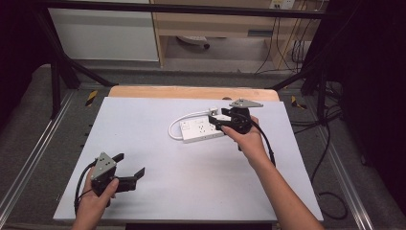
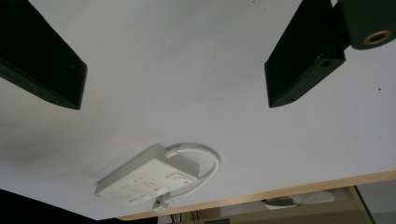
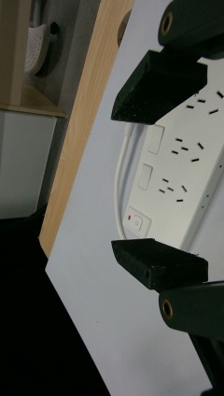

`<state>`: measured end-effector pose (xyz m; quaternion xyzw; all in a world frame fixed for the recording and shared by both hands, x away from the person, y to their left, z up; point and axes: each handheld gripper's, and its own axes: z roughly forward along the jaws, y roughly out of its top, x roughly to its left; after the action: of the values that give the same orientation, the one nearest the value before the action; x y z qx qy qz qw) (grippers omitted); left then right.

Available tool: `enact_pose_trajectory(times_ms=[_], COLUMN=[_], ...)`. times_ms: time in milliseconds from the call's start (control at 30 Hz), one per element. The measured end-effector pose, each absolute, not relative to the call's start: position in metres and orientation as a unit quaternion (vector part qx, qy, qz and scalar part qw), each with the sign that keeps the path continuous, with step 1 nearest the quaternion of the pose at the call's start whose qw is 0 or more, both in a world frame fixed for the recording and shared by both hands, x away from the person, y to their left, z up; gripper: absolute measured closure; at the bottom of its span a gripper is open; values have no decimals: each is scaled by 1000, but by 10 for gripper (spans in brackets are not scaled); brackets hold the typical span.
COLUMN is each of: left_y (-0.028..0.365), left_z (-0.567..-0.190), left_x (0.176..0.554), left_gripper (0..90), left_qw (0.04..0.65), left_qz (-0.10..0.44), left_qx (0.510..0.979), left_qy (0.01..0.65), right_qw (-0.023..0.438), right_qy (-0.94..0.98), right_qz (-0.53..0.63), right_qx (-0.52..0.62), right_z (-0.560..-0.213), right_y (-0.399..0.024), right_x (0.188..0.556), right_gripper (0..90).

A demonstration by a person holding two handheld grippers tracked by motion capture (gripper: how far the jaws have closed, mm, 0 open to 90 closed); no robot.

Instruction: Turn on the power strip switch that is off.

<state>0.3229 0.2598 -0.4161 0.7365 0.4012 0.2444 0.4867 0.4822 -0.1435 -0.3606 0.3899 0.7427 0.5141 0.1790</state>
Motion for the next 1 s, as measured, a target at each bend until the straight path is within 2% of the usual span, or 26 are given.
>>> enact_pose_trajectory(times_ms=[1000], left_y=[259], left_z=[-418], left_x=[324], left_gripper=[57], left_qw=[482], left_qz=[244], left_qx=[738], left_qy=[405], right_qw=[228], right_qy=[712], right_qz=[531], right_qx=[400], right_z=[-344], right_y=[-204], right_x=[436], right_gripper=[40])
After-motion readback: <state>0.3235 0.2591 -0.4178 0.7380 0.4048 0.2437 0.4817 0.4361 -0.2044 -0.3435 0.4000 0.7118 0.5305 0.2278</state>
